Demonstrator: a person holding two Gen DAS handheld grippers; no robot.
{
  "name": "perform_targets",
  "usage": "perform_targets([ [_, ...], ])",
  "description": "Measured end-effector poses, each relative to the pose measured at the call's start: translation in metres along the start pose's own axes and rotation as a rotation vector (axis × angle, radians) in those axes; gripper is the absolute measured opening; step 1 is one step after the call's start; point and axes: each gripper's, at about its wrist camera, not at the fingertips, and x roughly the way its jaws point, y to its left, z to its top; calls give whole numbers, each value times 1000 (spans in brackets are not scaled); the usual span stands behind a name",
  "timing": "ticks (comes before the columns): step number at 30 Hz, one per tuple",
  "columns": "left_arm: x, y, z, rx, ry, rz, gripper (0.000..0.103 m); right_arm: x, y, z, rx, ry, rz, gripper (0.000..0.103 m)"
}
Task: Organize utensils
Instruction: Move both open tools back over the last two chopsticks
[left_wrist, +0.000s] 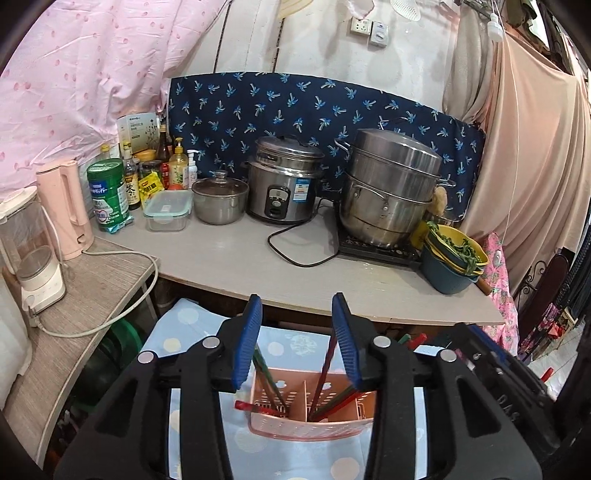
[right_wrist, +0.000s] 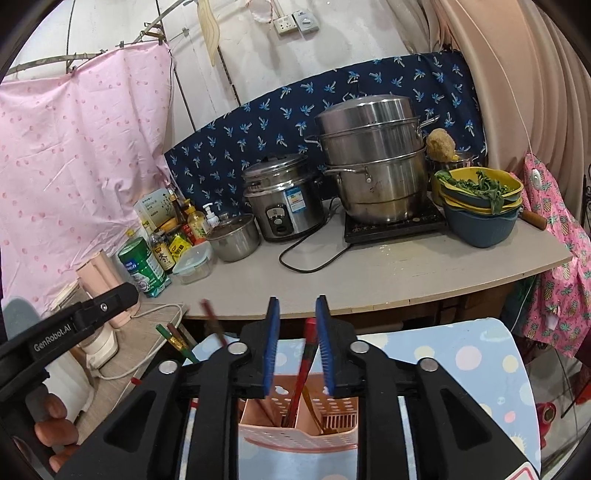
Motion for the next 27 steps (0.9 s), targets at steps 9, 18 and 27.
perform_targets([
  [9, -33, 0, -18, 43, -1, 41, 47, -41, 6, -6, -26, -22, -4, 32],
  [18, -81, 6, -64, 96, 25, 88, 50, -99, 16, -43, -50, -6, 3, 35],
  [27, -120, 13, -128, 135, 99, 125, 50, -149, 25, -111, -85, 62, -18, 36],
])
